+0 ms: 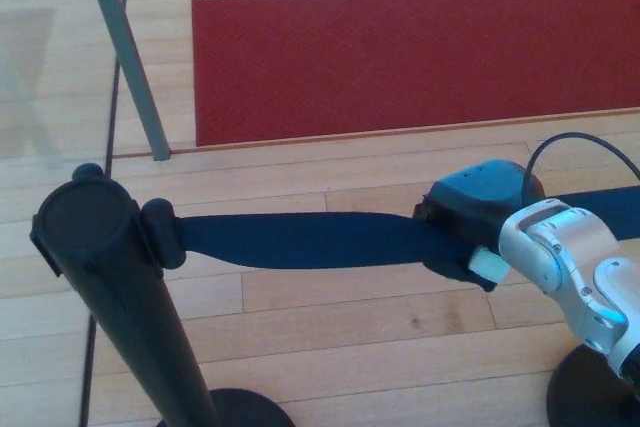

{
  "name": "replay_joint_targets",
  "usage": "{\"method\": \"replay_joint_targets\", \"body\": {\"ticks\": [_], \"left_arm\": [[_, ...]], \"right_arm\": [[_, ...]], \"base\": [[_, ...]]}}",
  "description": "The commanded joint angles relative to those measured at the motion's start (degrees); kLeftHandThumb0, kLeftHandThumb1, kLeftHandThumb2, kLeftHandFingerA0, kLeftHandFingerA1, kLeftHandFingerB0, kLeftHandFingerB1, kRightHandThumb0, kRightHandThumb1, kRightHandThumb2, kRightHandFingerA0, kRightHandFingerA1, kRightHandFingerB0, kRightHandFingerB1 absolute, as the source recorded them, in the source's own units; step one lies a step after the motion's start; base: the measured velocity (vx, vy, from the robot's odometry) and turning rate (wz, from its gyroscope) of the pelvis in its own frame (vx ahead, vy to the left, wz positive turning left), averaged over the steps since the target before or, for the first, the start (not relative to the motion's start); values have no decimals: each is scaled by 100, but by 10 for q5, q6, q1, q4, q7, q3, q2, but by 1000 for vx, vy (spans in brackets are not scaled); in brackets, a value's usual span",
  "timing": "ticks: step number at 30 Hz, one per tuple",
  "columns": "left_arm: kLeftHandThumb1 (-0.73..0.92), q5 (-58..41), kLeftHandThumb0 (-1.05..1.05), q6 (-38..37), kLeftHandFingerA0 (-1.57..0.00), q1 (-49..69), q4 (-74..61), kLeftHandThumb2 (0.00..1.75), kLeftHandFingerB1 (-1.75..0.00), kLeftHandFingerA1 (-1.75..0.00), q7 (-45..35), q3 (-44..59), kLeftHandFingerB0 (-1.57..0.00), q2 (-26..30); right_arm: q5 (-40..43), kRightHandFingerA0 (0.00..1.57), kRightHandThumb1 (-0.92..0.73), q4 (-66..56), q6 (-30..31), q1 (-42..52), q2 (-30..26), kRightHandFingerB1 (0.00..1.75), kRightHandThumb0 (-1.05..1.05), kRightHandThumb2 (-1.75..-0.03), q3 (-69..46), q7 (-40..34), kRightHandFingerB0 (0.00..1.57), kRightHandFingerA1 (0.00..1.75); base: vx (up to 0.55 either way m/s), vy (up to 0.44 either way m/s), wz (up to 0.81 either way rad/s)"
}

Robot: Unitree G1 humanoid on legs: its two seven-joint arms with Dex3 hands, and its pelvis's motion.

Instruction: The robot walks towards a pair of stanchion kept in front of it and uses the right hand to grab on the strap of the right stanchion that is being connected to the left stanchion. After removing it from the stanchion on the left, it releases the strap and lets it retract back to the stanchion on the right.

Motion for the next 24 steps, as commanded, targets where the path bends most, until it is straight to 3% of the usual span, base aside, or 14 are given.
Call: {"method": "replay_joint_targets", "body": {"ticks": [1, 3, 4, 5, 7, 8, 9, 10, 14, 15, 17, 18, 19, 24], "left_arm": [[66, -4, -15, -10, -105, 15, -3, 66, -92, -119, -7, -4, -94, 6], [66, -6, -15, -10, -105, 15, -5, 66, -92, -119, -9, -2, -94, 6], [68, -5, -15, -6, -106, 15, -3, 64, -90, -119, -8, -3, -93, 8], [67, -5, -14, -4, -105, 15, -1, 65, -89, -120, -10, -2, -92, 10], [67, -6, -14, -2, -105, 14, 0, 65, -89, -120, -12, -2, -92, 12], [65, -5, -13, -2, -107, 14, 1, 66, -91, -118, -13, -2, -95, 13], [65, -5, -13, -3, -107, 14, 2, 66, -91, -118, -13, -2, -95, 13], [67, 0, -13, -2, -102, 14, 2, 63, -87, -114, -12, -6, -91, 15], [66, 5, -13, -1, -100, 15, 1, 64, -87, -112, -10, -12, -90, 16], [65, 5, -12, -1, -106, 15, 0, 67, -89, -115, -11, -12, -94, 14], [65, 4, -12, -1, -106, 16, 0, 67, -89, -115, -12, -12, -94, 13], [66, 5, -14, 2, -107, 16, -2, 63, -88, -116, -11, -16, -94, 12], [68, 8, -15, 2, -102, 17, -1, 60, -86, -114, -13, -19, -92, 12], [66, 11, -16, 3, -104, 16, 3, 62, -88, -115, -14, -28, -95, 13]], "right_arm": [[-46, 138, -92, -43, -62, 38, 6, 162, -64, -156, -30, -420, 112, 175], [-45, 138, -92, -44, -69, 36, 4, 162, -64, -156, -31, -433, 112, 175], [-52, 126, -87, -63, -69, 28, -4, 148, -72, -163, -33, -436, 96, 164], [-57, 122, -84, -75, -69, 22, -8, 139, -82, -146, -35, -440, 81, 162], [-62, 122, -84, -86, -70, 16, -13, 139, -82, -146, -36, -446, 81, 162], [-63, 145, -92, -95, -75, 9, -18, 175, -65, -119, -38, -445, 50, 175], [-63, 145, -92, -100, -78, 4, -22, 175, -65, -119, -39, -444, 50, 175], [-65, 139, -89, -124, -86, -6, -33, 175, -57, -101, -45, -434, 43, 175], [-60, 135, -81, -172, -97, -19, -49, 175, -53, -108, -58, -402, 45, 175], [-53, 115, -60, -204, -96, -23, -54, 164, -41, -111, -69, -369, 55, 175], [-44, 115, -60, -249, -93, -28, -63, 164, -41, -111, -83, -324, 55, 175], [-33, 109, -55, -293, -82, -34, -64, 122, -32, -100, -96, -277, 81, 175], [-25, 107, -53, -320, -72, -37, -64, 112, -21, -99, -105, -245, 88, 174], [-6, 105, -43, -374, -41, -42, -50, 112, -19, -105, -123, -183, 94, 163]], "base": [[0, 0, 0], [0, 0, 0], [0, 0, 0], [0, 0, 0], [0, 0, 0], [0, 0, 0], [0, 0, 0], [0, 0, 0], [0, 0, 0], [0, 0, 0], [0, 0, 0], [0, 0, 0], [0, 0, 0], [0, 0, 0]]}}
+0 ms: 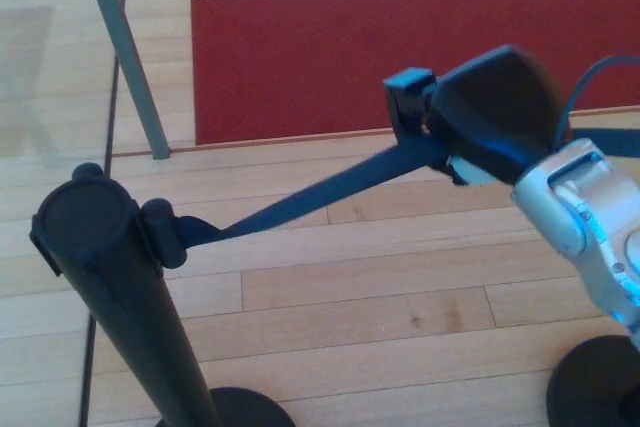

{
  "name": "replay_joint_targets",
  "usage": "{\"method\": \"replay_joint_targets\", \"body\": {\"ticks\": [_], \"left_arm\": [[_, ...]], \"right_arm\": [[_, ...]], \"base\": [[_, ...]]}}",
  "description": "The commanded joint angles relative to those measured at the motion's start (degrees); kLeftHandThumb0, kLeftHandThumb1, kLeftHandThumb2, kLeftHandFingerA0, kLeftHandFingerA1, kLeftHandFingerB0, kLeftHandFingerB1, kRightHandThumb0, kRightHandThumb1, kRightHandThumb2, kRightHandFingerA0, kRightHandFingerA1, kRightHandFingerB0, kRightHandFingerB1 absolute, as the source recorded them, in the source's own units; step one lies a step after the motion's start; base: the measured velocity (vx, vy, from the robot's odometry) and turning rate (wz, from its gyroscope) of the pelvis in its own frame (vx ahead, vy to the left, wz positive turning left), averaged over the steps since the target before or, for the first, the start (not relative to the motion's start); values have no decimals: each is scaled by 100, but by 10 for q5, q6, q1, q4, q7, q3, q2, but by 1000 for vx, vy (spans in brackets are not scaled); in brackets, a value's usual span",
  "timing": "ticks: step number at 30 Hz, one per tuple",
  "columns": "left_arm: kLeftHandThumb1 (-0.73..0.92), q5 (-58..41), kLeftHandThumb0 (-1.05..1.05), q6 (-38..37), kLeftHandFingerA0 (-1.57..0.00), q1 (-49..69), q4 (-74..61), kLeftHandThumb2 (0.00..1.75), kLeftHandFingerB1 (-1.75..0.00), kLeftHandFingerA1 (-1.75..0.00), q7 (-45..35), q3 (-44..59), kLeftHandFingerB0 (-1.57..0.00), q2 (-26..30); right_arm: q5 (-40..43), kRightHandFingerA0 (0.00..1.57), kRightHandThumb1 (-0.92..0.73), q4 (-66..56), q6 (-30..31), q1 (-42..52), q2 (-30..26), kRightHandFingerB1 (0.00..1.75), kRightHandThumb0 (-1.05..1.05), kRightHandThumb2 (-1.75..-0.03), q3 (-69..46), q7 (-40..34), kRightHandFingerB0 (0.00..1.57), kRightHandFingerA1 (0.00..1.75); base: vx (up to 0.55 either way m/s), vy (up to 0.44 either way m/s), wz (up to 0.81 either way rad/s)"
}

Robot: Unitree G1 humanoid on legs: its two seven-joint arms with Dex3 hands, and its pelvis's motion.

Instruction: The robot walks towards a pair of stanchion kept in front of it and uses the right hand to grab on the strap of the right stanchion that is being connected to the left stanchion. After removing it from the stanchion on the left, it releases the strap and lets it retract back to the stanchion on the right.

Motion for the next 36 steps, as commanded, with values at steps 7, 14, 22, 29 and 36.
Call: {"method": "replay_joint_targets", "body": {"ticks": [7, 14, 22, 29, 36], "left_arm": [[68, 10, -13, 3, -103, 14, 0, 63, -88, -114, -9, -23, -92, 17], [67, 2, -17, -3, -104, 24, 7, 60, -88, -115, -17, -24, -94, 18], [68, 3, -15, 2, -102, 25, 4, 61, -86, -112, -17, -26, -93, 16], [70, 7, -17, 6, -101, 24, 5, 60, -85, -112, -14, -31, -91, 15], [68, 2, -17, 1, -105, 28, 7, 60, -87, -115, -16, -27, -93, 11]], "right_arm": [[40, 118, -39, -208, 19, -32, 30, 103, -14, -113, -73, 46, 101, 130], [63, 116, -42, -227, 52, -34, 66, 103, -15, -115, -94, 96, 101, 137], [98, 107, -48, -222, 71, -68, 73, 114, -12, -116, -129, 130, 93, 165], [119, 106, -52, -239, 77, -42, 51, 108, -17, -110, -150, 166, 96, 163], [131, 105, -52, -265, 50, 112, -4, 103, -19, -108, -150, 188, 100, 158]], "base": [[0, 0, 0], [0, 0, 0], [0, 0, 0], [0, 0, 0], [0, 0, 0]]}}
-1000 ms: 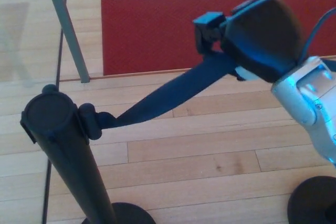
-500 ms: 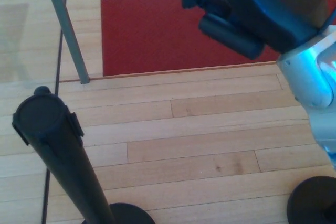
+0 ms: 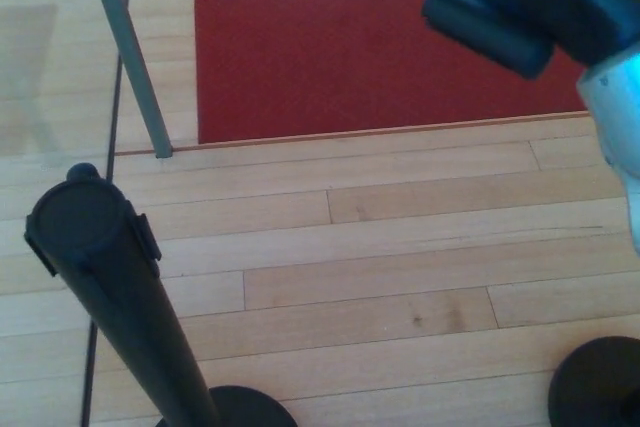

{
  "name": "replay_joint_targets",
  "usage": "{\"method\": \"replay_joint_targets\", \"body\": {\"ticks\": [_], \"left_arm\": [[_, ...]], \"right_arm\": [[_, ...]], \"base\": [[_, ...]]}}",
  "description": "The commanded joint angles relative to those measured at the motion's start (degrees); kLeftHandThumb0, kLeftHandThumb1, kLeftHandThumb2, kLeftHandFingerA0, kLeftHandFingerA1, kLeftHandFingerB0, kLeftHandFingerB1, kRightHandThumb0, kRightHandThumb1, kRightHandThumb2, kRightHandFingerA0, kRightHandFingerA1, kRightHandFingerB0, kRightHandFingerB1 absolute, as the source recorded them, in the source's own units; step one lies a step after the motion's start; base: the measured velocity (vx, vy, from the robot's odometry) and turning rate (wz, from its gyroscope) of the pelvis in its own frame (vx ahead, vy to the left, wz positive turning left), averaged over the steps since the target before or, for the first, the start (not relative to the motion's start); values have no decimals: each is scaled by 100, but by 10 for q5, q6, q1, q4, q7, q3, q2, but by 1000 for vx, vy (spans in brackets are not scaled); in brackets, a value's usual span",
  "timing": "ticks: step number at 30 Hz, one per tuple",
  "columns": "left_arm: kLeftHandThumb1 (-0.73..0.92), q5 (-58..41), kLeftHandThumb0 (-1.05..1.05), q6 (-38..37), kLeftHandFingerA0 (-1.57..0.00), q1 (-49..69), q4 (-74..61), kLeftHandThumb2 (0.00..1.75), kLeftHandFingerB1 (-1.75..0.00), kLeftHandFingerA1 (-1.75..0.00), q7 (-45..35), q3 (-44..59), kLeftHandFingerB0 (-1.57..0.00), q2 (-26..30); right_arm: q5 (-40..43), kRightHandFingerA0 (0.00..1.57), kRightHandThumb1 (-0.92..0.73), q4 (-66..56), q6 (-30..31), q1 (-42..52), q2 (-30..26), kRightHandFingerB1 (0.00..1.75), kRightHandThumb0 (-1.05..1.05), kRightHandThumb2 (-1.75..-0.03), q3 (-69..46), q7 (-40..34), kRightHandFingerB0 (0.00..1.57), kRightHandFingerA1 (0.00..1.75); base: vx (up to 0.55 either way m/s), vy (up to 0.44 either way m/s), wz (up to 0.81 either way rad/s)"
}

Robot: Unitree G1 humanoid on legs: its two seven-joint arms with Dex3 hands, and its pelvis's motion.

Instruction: The robot walks towards a pair of stanchion kept in front of it and uses the right hand to grab on the strap of the right stanchion that is being connected to the left stanchion. After removing it from the stanchion on the left, it releases the strap and lets it retract back to the stanchion on the right.

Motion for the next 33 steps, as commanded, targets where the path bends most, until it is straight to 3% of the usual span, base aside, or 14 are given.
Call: {"method": "replay_joint_targets", "body": {"ticks": [1, 2, 4, 8, 10, 11, 12, 13, 20, 23, 30, 31, 32, 33], "left_arm": [[68, -4, -17, 1, -105, 5, 3, 60, -87, -115, -4, 3, -93, 5], [69, -5, -16, 0, -100, 6, 3, 60, -85, -113, -5, 4, -90, 4], [68, -6, -15, -1, -103, 7, 2, 62, -87, -114, -6, 5, -92, 4], [68, -10, -16, -5, -103, 9, -3, 61, -87, -116, -4, 9, -91, 5], [67, -12, -15, -9, -105, 9, -4, 63, -88, -115, -4, 12, -92, 6], [66, -13, -14, -9, -103, 8, -2, 64, -86, -112, -4, 14, -92, 7], [66, -14, -14, -9, -103, 7, -1, 64, -86, -112, -5, 16, -92, 7], [67, -16, -14, -7, -103, 7, 0, 63, -85, -113, -5, 17, -91, 6], [68, -17, -16, -8, -106, 10, -3, 63, -89, -115, -6, 20, -95, 6], [67, -15, -17, -11, -102, 11, -5, 62, -86, -113, -2, 20, -92, 6], [66, -15, -16, -7, -103, 4, 0, 63, -83, -112, -6, 23, -93, 1], [68, -14, -16, -8, -104, 4, -1, 62, -88, -114, -5, 22, -93, 1], [68, -12, -16, -9, -104, 4, -2, 62, -88, -114, -3, 21, -93, 1], [68, -11, -15, -9, -102, 8, -3, 62, -87, -112, -3, 20, -91, 1]], "right_arm": [[29, 105, -52, -9, -21, 114, -45, 103, -19, -108, -7, 28, 100, 158], [28, 102, -53, 19, -42, 201, -92, 100, -20, -97, -20, 26, 98, 146], [32, 101, -54, 37, -50, 250, -118, 100, -20, -94, -29, 30, 97, 138], [41, 100, -48, 122, -60, 340, -174, 102, -19, -90, -55, 23, 98, 140], [31, 95, -54, 235, -99, 374, -237, 97, -23, -80, -60, -6, 96, 143], [25, 92, -52, 279, -110, 376, -256, 87, -26, -66, -56, -18, 97, 143], [19, 92, -52, 321, -121, 375, -274, 87, -26, -66, -50, -30, 97, 143], [14, 85, -58, 355, -121, 372, -289, 80, -30, -58, -44, -27, 95, 130], [37, 81, -65, 477, -139, 335, -348, 80, -34, -61, -52, -29, 85, 119], [52, 84, -62, 517, -164, 300, -351, 86, -29, -69, -63, -73, 84, 132], [31, 80, -66, 578, -212, 250, -375, 76, -27, -67, -40, -126, 77, 132], [20, 58, -69, 587, -214, 239, -382, 43, -37, -59, -29, -125, 22, 84], [9, 58, -69, 594, -213, 229, -390, 43, -37, -59, -18, -121, 22, 84], [-8, 0, -44, 583, -195, 231, -395, 3, -79, -72, -7, -119, 0, 0]], "base": [[0, 0, 0], [0, 0, 0], [0, 0, 0], [0, 0, 0], [0, 0, 0], [0, 0, 0], [0, 0, 0], [0, 0, 0], [0, 0, 0], [0, 0, 0], [0, 0, 0], [0, 0, 0], [0, 0, 0], [0, 0, 0]]}}
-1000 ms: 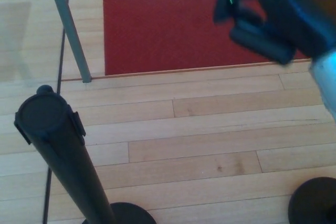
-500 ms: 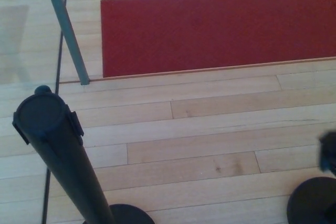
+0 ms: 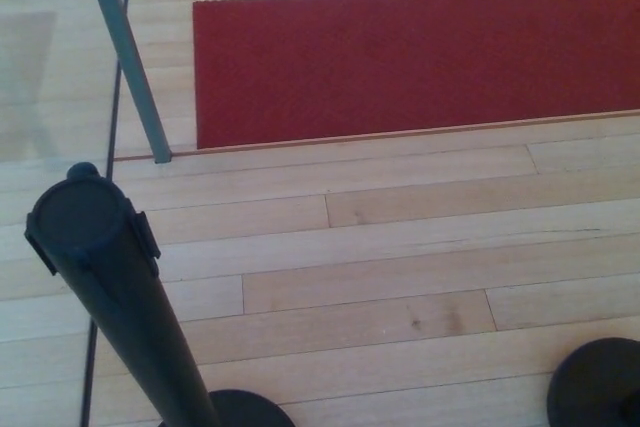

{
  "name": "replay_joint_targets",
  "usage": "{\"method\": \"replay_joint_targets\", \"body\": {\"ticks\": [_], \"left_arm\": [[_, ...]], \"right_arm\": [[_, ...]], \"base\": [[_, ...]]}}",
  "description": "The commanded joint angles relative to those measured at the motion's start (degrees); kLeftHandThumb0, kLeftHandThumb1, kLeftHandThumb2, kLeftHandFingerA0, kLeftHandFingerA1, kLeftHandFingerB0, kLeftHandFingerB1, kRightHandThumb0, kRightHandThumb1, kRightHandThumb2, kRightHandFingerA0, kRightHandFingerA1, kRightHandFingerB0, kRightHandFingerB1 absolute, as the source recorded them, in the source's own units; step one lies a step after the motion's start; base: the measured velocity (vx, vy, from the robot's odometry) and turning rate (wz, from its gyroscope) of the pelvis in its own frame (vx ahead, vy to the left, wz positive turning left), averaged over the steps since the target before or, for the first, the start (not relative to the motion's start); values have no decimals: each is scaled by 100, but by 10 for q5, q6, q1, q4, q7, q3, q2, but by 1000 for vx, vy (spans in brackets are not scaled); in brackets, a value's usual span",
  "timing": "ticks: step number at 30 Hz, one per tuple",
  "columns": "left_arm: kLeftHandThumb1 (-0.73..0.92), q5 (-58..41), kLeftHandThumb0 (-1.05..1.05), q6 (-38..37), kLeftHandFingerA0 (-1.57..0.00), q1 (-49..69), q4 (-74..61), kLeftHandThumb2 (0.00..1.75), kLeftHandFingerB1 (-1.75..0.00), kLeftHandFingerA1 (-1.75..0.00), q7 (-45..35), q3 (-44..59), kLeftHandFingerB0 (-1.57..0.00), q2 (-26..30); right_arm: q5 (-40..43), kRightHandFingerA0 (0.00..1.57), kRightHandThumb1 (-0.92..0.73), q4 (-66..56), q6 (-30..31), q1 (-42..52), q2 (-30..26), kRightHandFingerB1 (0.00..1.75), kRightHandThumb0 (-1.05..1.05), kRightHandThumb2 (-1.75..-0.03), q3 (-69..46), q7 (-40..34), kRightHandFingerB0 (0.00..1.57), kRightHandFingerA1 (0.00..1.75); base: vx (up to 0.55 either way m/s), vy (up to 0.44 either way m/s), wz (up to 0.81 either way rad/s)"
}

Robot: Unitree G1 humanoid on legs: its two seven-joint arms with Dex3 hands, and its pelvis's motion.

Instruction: The robot walks towards a pair of stanchion kept in front of it and uses the right hand to grab on the strap of the right stanchion that is being connected to the left stanchion. After removing it from the stanchion on the left, it releases the strap and lets it retract back to the stanchion on the right.

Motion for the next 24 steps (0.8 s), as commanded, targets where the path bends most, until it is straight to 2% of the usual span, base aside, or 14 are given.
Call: {"method": "replay_joint_targets", "body": {"ticks": [1, 2, 4, 9, 10, 12, 15, 16, 17, 18, 20, 22, 23, 24], "left_arm": [[68, -6, -15, -10, -102, 8, -3, 62, -87, -112, -3, 2, -91, 7], [67, -4, -15, -11, -102, 12, -4, 62, -86, -111, -3, 1, -91, 7], [64, -4, -13, -13, -105, 16, -2, 65, -86, -114, -3, 1, -91, 7], [65, -2, -13, -12, -103, 14, 5, 63, -83, -110, -7, 1, -91, 7], [67, -1, -14, -12, -106, 14, 2, 64, -87, -114, -7, -1, -93, 7], [67, -2, -16, -11, -99, 12, -3, 60, -85, -112, -6, -2, -89, 5], [67, -3, -14, -11, -104, 13, -3, 61, -85, -112, -8, -1, -91, 7], [65, -3, -12, -11, -106, 13, 0, 64, -87, -112, -8, -1, -93, 8], [65, -3, -12, -10, -106, 12, 1, 64, -87, -112, -8, -1, -93, 8], [68, -1, -14, -8, -105, 12, 4, 62, -85, -110, -7, -2, -92, 7], [68, 1, -14, -7, -105, 12, 7, 62, -85, -110, -6, -4, -92, 7], [69, 2, -14, -6, -105, 11, 9, 61, -84, -108, -5, -4, -92, 7], [66, 1, -14, -4, -109, 11, 11, 63, -85, -110, -6, -4, -96, 8], [66, 0, -14, -3, -109, 11, 13, 63, -85, -110, -6, -3, -96, 8]], "right_arm": [[-50, 0, -44, 22, -34, -34, -41, 3, -79, -72, 46, -52, 0, 0], [-63, 0, -54, 14, -24, -32, -45, 0, -87, -82, 58, -59, 0, 6], [-67, 0, -56, -8, -30, -21, -50, 3, -89, -94, 67, -78, 0, 13], [-81, 0, -54, -127, -32, 38, -69, 0, -89, -95, 55, -120, 0, 12], [-86, 0, -51, -165, -26, 57, -73, 0, -104, -57, 45, -127, 0, 0], [-89, 0, -51, -216, -21, 84, -78, 0, -104, -57, 28, -137, 0, 0], [-91, 0, -53, -279, -9, 119, -80, 0, -105, -59, -1, -133, 0, 0], [-94, 0, -42, -308, -3, 137, -81, 1, -102, -80, -17, -131, 0, 0], [-94, 0, -42, -318, -2, 145, -82, 1, -102, -80, -24, -131, 0, 0], [-90, 0, -56, -345, -1, 170, -87, 0, -105, -58, -51, -128, 0, 0], [-84, 0, -56, -367, -2, 192, -90, 0, -105, -58, -76, -123, 0, 0], [-82, 0, -56, -380, -5, 211, -87, 7, -105, -62, -99, -127, 0, 0], [-71, 0, -54, -396, -11, 238, -86, 0, -102, -100, -133, -127, 0, 15], [-59, 0, -54, -417, -18, 272, -83, 0, -102, -100, -175, -125, 0, 15]], "base": [[0, 0, 0], [0, 0, 0], [0, 0, 0], [0, 0, 0], [0, 0, 0], [0, 0, 0], [0, 0, 0], [0, 0, 0], [0, 0, 0], [0, 0, 0], [0, 0, 0], [0, 0, 0], [0, 0, 0], [0, 0, 0]]}}
